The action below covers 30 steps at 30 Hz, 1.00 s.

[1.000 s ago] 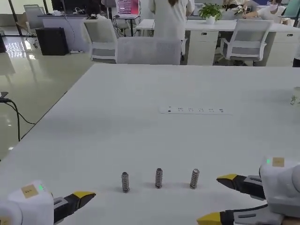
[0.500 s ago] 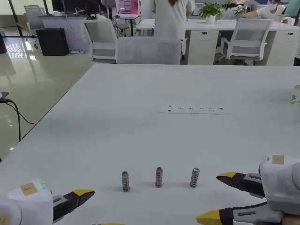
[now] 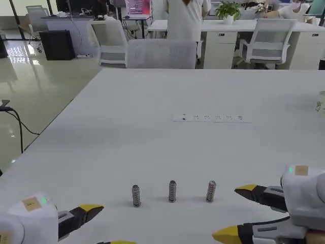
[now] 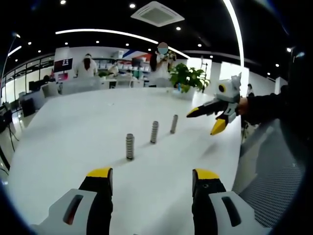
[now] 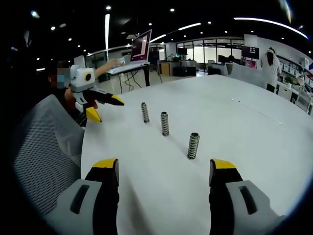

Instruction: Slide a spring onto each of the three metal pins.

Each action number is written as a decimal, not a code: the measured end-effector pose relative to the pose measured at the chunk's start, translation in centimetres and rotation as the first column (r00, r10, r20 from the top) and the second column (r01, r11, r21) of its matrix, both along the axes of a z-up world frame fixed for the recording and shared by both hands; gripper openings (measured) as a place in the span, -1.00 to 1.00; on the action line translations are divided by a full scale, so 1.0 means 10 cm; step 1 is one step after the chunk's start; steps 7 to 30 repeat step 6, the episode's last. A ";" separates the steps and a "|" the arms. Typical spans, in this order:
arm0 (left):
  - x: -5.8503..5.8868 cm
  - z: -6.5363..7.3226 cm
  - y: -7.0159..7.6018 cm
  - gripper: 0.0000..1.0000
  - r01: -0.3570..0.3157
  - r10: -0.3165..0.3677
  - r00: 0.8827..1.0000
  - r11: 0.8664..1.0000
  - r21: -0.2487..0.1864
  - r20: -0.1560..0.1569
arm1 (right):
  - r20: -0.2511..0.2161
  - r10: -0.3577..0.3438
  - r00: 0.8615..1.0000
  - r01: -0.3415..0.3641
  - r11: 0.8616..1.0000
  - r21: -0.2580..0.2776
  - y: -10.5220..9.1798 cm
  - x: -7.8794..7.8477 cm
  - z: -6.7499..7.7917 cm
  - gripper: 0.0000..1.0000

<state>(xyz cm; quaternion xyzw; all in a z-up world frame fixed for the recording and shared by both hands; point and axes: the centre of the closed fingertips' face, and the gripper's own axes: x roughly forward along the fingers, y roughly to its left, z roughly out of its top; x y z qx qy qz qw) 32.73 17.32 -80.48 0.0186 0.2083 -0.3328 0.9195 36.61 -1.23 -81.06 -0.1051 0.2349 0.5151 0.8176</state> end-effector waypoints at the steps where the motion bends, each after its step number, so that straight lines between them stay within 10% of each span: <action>1: 0.00 0.00 0.00 0.22 0.000 0.000 1.000 1.000 0.000 0.000 | 0.000 0.000 1.000 0.000 1.000 0.000 0.00 0.00 0.00 0.50; 30: 0.00 0.00 -0.01 0.22 0.003 -0.003 1.000 1.000 0.001 0.000 | 0.000 0.000 1.000 0.000 1.000 -0.001 0.00 0.00 0.00 0.50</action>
